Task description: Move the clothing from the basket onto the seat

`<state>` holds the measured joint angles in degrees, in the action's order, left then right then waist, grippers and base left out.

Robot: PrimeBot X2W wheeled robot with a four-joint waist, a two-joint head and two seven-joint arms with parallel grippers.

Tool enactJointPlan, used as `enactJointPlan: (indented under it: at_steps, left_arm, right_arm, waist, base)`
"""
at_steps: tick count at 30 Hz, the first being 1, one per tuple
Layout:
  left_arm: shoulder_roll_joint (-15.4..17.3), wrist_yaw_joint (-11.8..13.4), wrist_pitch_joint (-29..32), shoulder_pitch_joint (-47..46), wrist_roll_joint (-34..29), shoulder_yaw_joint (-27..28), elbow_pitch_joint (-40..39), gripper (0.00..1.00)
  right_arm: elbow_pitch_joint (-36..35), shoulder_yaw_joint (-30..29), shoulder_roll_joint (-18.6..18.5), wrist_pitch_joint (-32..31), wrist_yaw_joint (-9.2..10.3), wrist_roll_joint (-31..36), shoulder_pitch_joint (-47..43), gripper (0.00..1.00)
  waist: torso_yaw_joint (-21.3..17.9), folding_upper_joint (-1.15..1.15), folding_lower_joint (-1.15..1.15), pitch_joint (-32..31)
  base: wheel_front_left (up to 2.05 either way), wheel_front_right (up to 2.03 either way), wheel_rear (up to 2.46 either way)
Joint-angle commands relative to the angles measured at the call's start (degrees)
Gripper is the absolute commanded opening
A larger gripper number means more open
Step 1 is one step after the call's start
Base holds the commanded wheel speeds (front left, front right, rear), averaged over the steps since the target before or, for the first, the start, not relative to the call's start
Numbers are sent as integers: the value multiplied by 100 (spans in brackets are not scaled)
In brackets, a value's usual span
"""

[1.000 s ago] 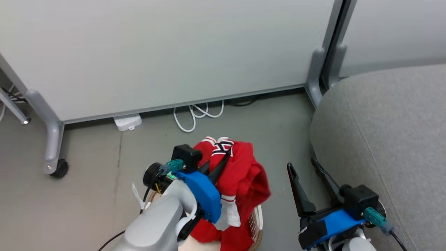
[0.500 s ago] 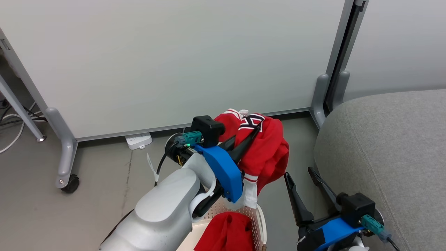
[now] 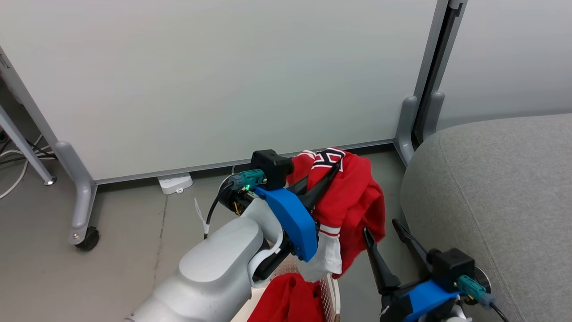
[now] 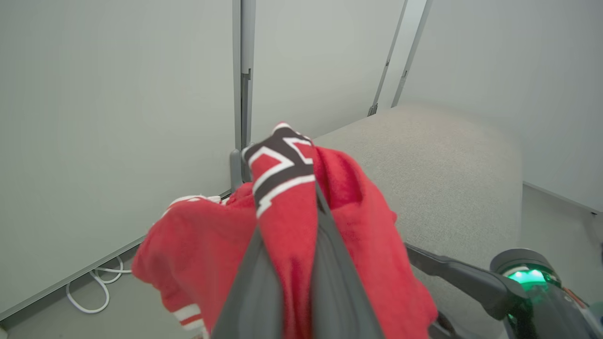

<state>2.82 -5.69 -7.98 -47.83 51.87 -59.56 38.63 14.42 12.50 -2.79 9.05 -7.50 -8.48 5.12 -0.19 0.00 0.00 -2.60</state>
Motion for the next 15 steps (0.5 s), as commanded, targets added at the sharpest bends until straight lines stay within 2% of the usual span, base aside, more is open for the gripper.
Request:
enactJointPlan:
  at_steps: [1,9,15]
  left_arm:
    - [14,18,-35,-75,17,-7,2,0]
    - [12,45,-76,-215,272,-279,31,0]
    - [14,54,-131,-301,424,-443,26,0]
  right_arm:
    - [21,18,-18,-15,2,35,104,100]
    - [804,329,-18,-255,3,142,794,100]
    - [1502,579,-17,-191,3,-48,1418,100]
  waist:
    - [3,0,0,5]
    - [36,0,0,56]
    - [52,0,0,88]
  base:
    - [0,0,0]
    - [0,0,0]
    - [0,0,0]
